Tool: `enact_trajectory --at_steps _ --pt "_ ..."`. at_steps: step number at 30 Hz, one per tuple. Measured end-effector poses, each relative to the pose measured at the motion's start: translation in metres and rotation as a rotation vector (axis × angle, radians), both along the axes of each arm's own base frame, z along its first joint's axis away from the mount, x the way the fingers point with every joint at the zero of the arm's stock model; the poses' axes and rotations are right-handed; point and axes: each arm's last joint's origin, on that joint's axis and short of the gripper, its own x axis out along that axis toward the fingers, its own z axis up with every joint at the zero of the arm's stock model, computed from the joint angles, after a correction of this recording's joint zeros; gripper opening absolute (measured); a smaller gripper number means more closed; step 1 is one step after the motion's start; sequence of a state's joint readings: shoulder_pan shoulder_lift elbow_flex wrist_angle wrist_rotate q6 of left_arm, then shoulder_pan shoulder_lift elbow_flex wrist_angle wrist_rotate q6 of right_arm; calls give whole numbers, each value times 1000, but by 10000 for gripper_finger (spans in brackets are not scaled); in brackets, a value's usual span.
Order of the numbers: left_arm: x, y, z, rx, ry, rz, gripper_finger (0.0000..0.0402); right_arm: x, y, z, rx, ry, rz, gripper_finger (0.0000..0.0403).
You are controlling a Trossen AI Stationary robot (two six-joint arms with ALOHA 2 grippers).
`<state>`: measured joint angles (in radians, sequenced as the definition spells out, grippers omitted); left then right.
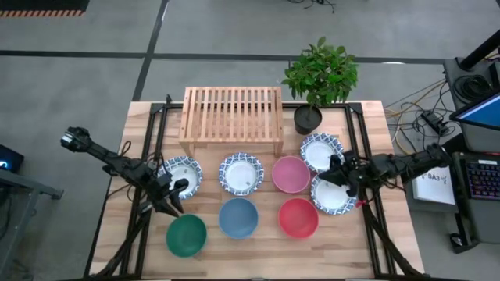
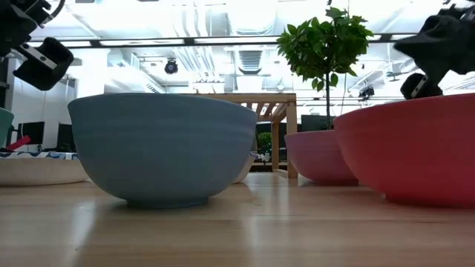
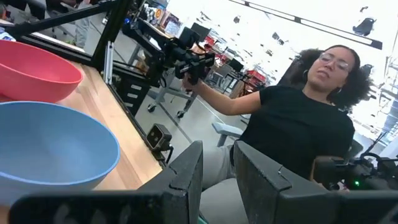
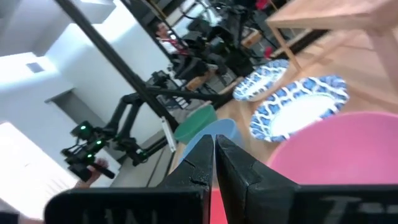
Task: Place and stack bowls onto a shelf
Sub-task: Put the white patterned bowl on the shelf
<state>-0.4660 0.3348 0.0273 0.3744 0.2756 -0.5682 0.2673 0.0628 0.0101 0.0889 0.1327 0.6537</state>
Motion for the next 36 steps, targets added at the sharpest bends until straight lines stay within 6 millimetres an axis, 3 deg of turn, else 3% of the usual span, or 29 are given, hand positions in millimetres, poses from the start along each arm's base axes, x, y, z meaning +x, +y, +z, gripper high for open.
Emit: enact_trajectory --at_steps 8,16,19,29,36 --pt "1 1 1 31 -44 63 75 -2 4 9 -62 -105 21 9" --pt "5 17 17 -143 -122 623 75 -1 4 9 -107 -103 -28 9" --pt "5 22 17 -220 -99 750 75 0 4 8 -139 -93 -31 9" --pt "5 25 18 -255 -98 845 75 5 6 9 -314 -116 -40 9" --pt "1 27 32 -371 -205 842 75 9 8 17 -424 -207 -59 9"
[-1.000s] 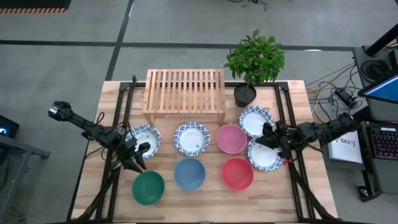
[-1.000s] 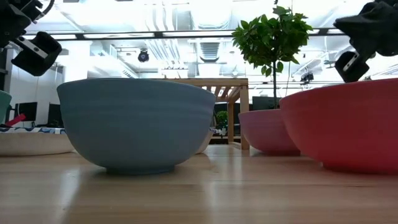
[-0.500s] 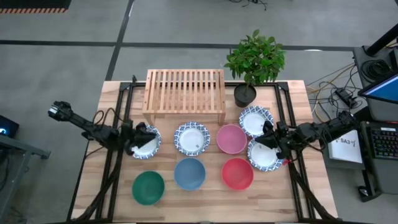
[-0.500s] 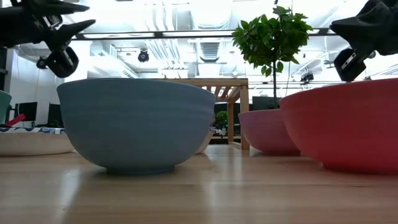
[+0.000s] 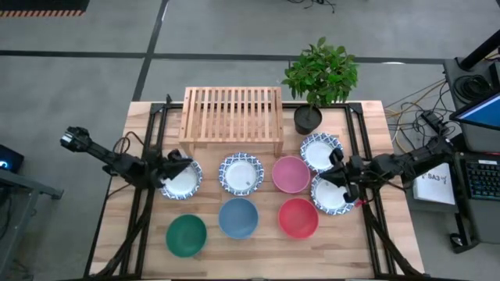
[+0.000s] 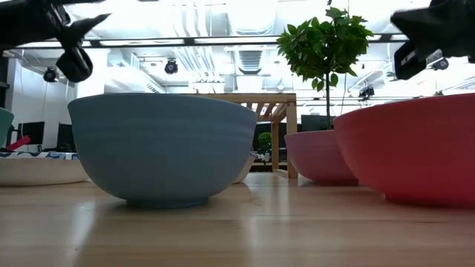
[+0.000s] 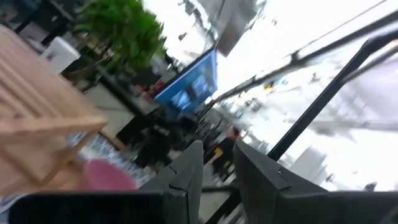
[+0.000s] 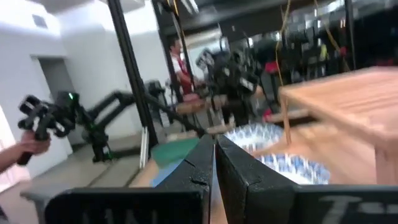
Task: Place and stack bowls onto a shelf
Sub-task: Put the white patterned bowl on the shelf
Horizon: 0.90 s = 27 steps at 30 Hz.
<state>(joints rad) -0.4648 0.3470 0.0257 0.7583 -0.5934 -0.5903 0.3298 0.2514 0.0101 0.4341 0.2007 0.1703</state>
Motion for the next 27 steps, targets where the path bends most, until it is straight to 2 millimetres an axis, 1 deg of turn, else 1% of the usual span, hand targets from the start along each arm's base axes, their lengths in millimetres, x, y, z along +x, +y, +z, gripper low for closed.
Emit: enact_trajectory --at_steps 3,5,9,12,14,16,19,21,24,27 --pt "0 0 7 14 -36 7 75 -1 1 7 -20 -75 35 9" --pt "2 -1 17 16 -41 8 75 -2 2 8 -35 -98 73 9" --pt "13 -8 48 30 -35 -22 75 -2 3 9 -29 -100 110 9" --pt "26 -15 72 37 75 -74 75 -2 3 9 -2 -99 117 9" --pt "34 -19 85 45 243 -112 75 -2 3 9 26 -99 124 9" --pt "39 -22 94 35 472 -120 75 -2 3 10 31 -109 124 9" --pt "44 -25 96 -24 827 -71 75 -3 3 11 24 -118 121 9" --pt "48 -27 95 -67 1044 -25 74 -3 3 11 22 -120 120 9" --pt "59 -36 87 -119 1337 15 74 -3 3 11 23 -122 119 9" --pt "77 -47 73 -136 1525 44 75 -3 3 12 22 -124 118 9"
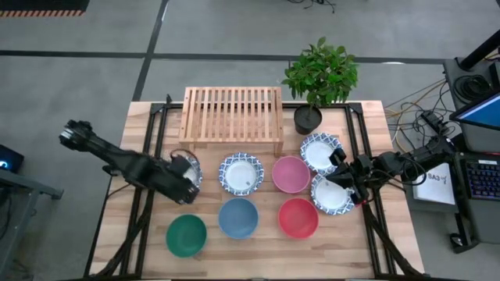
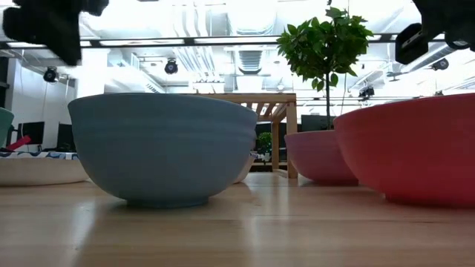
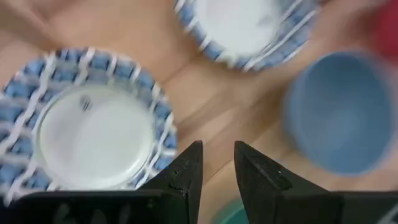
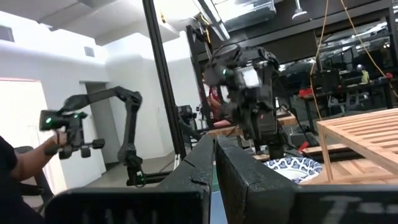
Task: Place and stack bowls onto a shelf
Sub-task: Put the white patterned bowl on the shelf
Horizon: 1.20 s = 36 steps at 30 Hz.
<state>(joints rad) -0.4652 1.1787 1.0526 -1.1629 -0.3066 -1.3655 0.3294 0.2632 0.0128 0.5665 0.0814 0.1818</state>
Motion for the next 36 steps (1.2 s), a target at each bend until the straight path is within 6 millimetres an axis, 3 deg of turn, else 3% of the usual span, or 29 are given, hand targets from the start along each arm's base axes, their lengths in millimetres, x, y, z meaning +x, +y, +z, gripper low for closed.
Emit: enact_trajectory --at_steps 5,11,22,36 --pt "30 -15 -34 -31 219 1 75 0 0 2 -6 -4 -2 9" --pt "43 -11 -61 5 411 19 78 2 1 0 -7 21 1 9" --pt "47 -6 -67 63 389 19 160 3 1 0 -9 29 1 9" --pt "41 0 -108 72 346 44 153 3 1 1 -2 29 4 9"
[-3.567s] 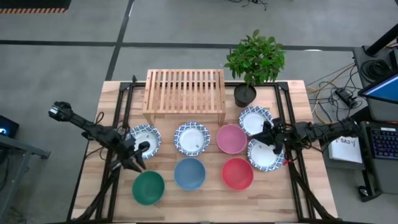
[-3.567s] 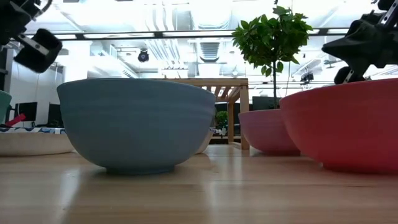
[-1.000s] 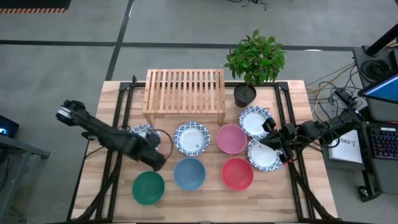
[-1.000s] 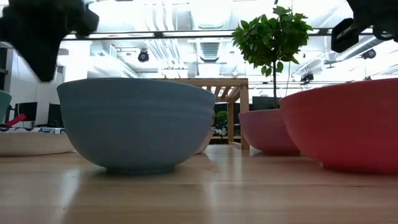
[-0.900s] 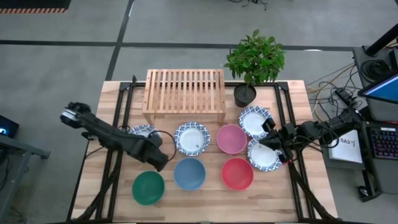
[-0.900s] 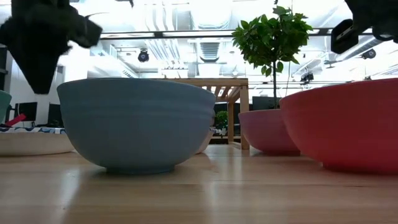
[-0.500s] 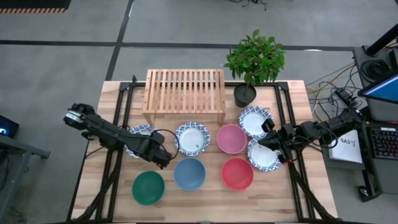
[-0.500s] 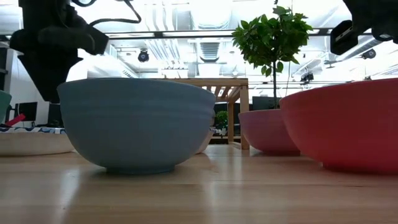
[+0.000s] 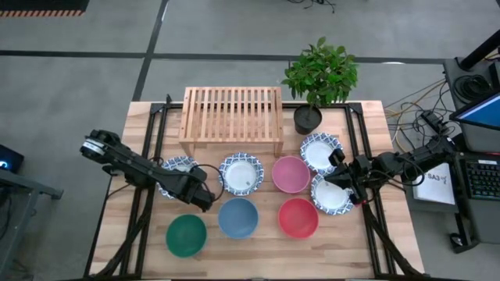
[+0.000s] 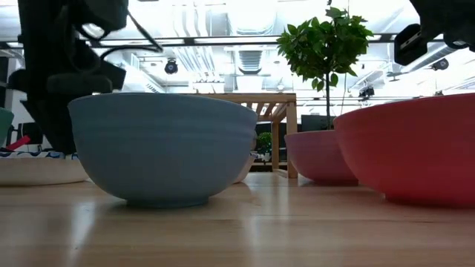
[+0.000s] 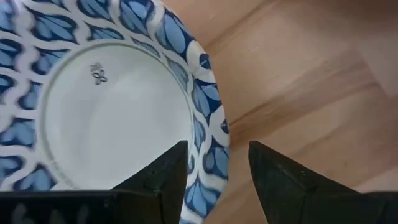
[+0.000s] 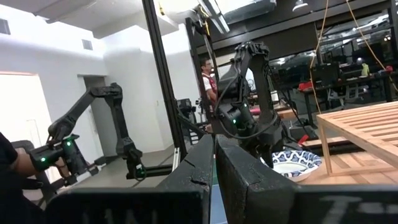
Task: Place and stack bowls onto a shelf
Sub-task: Put the white patterned bowl on the shelf
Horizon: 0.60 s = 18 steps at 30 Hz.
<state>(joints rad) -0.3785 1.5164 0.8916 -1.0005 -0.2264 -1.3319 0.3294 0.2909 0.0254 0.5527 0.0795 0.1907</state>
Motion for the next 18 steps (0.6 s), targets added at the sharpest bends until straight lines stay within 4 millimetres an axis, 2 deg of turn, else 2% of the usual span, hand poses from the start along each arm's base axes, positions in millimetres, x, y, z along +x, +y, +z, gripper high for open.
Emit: enact_trajectory --at_steps 5,9,13,18 --pt "-3 1 -15 -14 -35 3 152 0 0 0 7 2 2 9" --pt "-6 3 -20 -7 -19 10 141 0 0 0 10 3 3 9" --pt "-7 3 -21 -5 -14 9 98 0 0 0 10 3 3 9" --pt "-5 2 -16 -7 -7 -23 18 0 0 0 18 5 6 9"
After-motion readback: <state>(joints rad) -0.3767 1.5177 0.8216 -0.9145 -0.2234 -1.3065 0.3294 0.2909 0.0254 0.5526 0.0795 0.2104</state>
